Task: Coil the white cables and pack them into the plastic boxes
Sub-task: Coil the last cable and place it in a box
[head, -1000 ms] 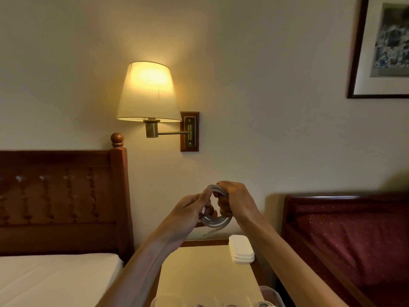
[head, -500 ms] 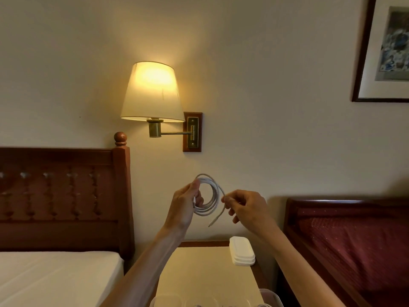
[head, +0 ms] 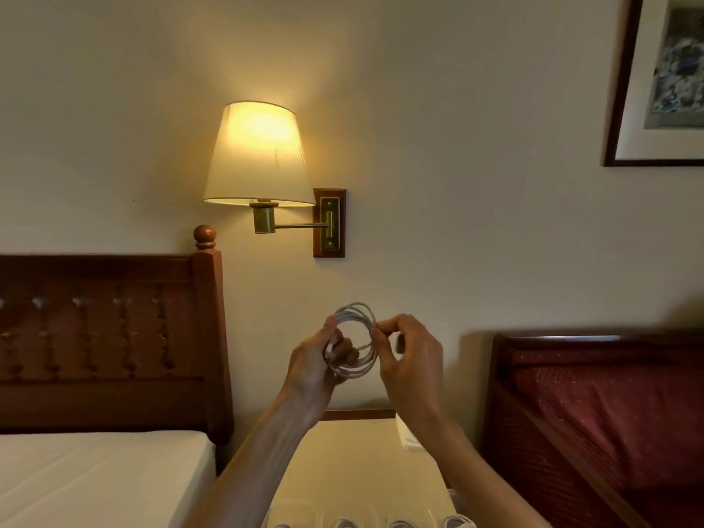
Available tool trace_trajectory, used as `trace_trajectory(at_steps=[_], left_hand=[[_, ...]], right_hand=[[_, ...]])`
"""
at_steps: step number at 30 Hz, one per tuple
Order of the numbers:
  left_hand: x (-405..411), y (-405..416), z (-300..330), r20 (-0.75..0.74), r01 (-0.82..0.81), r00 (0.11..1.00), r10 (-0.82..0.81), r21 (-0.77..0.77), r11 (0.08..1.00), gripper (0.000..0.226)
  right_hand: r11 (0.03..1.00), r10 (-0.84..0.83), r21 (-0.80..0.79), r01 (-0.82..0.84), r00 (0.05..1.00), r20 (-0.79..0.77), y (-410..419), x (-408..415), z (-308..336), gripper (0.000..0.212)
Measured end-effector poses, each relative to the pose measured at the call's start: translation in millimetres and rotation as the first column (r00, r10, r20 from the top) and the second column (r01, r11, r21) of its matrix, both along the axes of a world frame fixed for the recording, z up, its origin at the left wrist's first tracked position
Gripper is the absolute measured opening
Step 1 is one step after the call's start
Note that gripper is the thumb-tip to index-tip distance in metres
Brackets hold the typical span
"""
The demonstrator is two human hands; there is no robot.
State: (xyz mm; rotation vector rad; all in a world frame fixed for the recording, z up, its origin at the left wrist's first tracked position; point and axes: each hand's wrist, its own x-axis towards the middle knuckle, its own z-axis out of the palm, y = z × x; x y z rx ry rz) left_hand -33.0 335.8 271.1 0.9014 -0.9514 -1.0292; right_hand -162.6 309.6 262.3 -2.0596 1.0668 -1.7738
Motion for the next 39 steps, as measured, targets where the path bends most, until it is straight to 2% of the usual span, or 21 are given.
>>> trace_trajectory(at_steps=[1,3,6,9,12,14,16,21,23,26,28,30,33,39], left_hand=[[0.5,1.6,-0.5,-0.111,0.083,0.990,-0.081,0.008,0.997,0.042],[2.3,4.3,-2.3,-0.235,0.173,0.957,-0.170,-0.010,0.985,0.041],[4.8,6.7,-0.7,-0.286,0.218,0.933,-0.220,-0.041,0.975,0.039],[9.9,5.1,0.1,-0.290,0.214,0.932,-0.219,-0.048,0.976,0.040],[18.5,2.2,1.5,-0.307,0.199,0.931,-0.199,-0.034,0.979,0.042],[17.9,1.7,2.7,-0.300,0.178,0.937,-0.178,-0.027,0.984,0.043],[10.7,3.2,1.9,-0.271,0.172,0.947,-0.170,-0.017,0.985,0.043],[7.6,9.9,6.9,-0.372,0.267,0.884,-0.284,-0.099,0.959,0.038],[8.3,11.3,6.8,-0.320,0.282,0.897,-0.304,-0.117,0.952,0.039],[7.9,12.1,-1.0,-0.079,0.188,0.978,-0.194,-0.080,0.979,0.037],[10.4,11.7,-4.6,0.025,0.156,0.988,-0.155,-0.041,0.987,0.037],[13.2,12.2,-8.1,0.033,0.174,0.984,-0.174,-0.006,0.985,0.036],[17.4,12.9,-15.7,0.061,0.196,0.978,-0.199,0.053,0.979,0.039],[40.8,15.9,-41.0,0.144,0.315,0.932,-0.334,0.140,0.939,0.033]], right_hand=[[0.993,-0.039,-0.116,0.035,0.999,-0.034,-3.8,1.6,-5.6,0.006],[0.984,0.035,-0.176,-0.035,0.999,-0.008,-11.5,1.2,-10.2,0.008],[0.938,0.346,-0.008,-0.347,0.934,0.090,-13.3,-1.1,-5.8,0.004],[0.861,0.488,0.104,-0.498,0.866,0.109,-13.2,-8.8,2.0,0.006],[0.761,0.619,0.182,-0.623,0.781,0.085,-15.4,-23.3,5.2,0.033],[0.768,0.619,0.218,-0.602,0.785,-0.011,-16.6,-26.8,4.2,0.046],[0.825,0.546,0.219,-0.521,0.835,-0.071,-15.2,-22.9,3.0,0.048],[0.895,0.424,0.173,-0.411,0.905,-0.042,-15.7,-18.0,-15.2,0.043],[0.897,0.408,0.212,-0.387,0.911,-0.061,-19.9,-22.1,-21.9,0.043],[0.808,0.508,0.374,-0.455,0.860,-0.051,-23.0,-29.2,-18.8,0.038],[0.679,0.599,0.463,-0.570,0.794,0.099,-21.3,-30.5,-18.1,0.033],[0.578,0.626,0.484,-0.657,0.737,0.255,-17.1,-29.3,-21.2,0.032],[0.589,0.581,0.484,-0.647,0.755,0.304,-12.4,-25.3,-25.8,0.040],[0.522,0.609,0.477,-0.707,0.700,0.372,-8.3,-16.8,-36.5,0.036]])
